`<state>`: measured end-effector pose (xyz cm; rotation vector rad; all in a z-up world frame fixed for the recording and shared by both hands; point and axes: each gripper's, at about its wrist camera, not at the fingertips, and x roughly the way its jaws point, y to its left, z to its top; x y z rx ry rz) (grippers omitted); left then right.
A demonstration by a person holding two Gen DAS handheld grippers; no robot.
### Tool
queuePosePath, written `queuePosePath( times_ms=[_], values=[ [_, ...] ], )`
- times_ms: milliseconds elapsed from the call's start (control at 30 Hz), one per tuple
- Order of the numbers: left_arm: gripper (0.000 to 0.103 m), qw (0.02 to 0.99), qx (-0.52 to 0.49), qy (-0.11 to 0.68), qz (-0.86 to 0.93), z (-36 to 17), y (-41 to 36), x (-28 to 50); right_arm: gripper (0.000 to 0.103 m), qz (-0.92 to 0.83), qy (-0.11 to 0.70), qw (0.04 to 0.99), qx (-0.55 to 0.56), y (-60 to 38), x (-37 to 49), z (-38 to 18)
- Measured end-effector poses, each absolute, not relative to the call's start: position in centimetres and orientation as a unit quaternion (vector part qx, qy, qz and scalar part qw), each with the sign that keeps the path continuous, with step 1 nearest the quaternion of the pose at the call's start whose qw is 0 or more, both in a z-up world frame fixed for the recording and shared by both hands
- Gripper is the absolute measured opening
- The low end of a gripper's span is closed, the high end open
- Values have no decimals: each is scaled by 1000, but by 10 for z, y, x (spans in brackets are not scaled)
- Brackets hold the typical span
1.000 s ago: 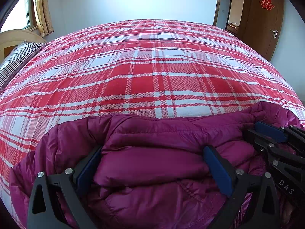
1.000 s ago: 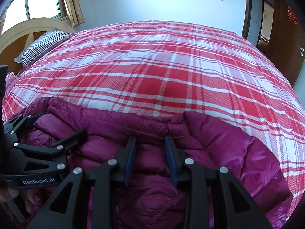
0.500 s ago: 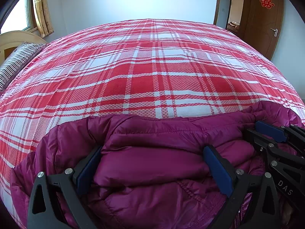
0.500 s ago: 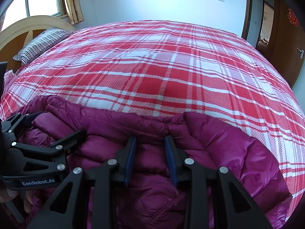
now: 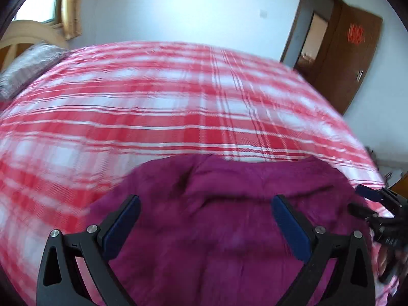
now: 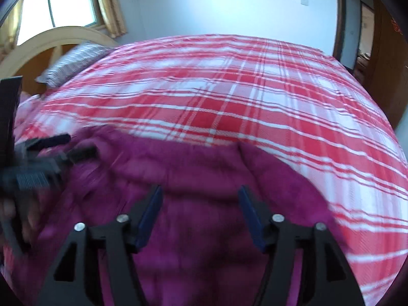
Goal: Fold large clothes
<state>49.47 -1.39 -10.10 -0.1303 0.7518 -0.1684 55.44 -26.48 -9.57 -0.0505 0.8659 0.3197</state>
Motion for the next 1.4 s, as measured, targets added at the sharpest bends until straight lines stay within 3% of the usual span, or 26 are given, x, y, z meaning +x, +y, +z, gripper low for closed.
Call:
queuePosePath(
  times_ms=[100,167,200,467,667,933,1000,1033,1100,1167,1267,1400],
  values=[
    [102,932,-59,346,-84,-87,17,426,69,156,409,899,-30,-302,504,-68],
    [102,937,-42,337,-77,-88,31,373,77,146,408,901,-8,-332,463,-52],
    [102,920,-24,375,-113,-91,34,352,77,142,406,903,5,-345,441,-45],
    [102,900,-39,406,-152,-132,65,195,79,133,421,896,52,-381,268,-43],
    [102,892,-36,427,-145,-167,75,141,79,119,454,882,42,-367,170,-87],
    [101,896,-37,416,-151,-182,81,121,77,82,465,873,118,-382,131,-137],
    [94,894,-33,417,-160,-184,77,117,68,85,461,873,137,-382,129,-142],
    [79,891,-31,422,-163,-186,76,116,62,84,457,874,144,-382,130,-142],
    [62,895,-10,418,-152,-188,73,111,44,89,454,874,151,-378,128,-143],
    [16,895,-1,414,-165,-187,74,107,18,100,457,871,151,-371,126,-144],
    [6,898,-15,402,-180,-173,86,96,10,111,456,871,146,-360,118,-140],
    [5,906,-35,354,-229,-121,103,64,9,127,425,882,161,-360,92,-112]
  ],
)
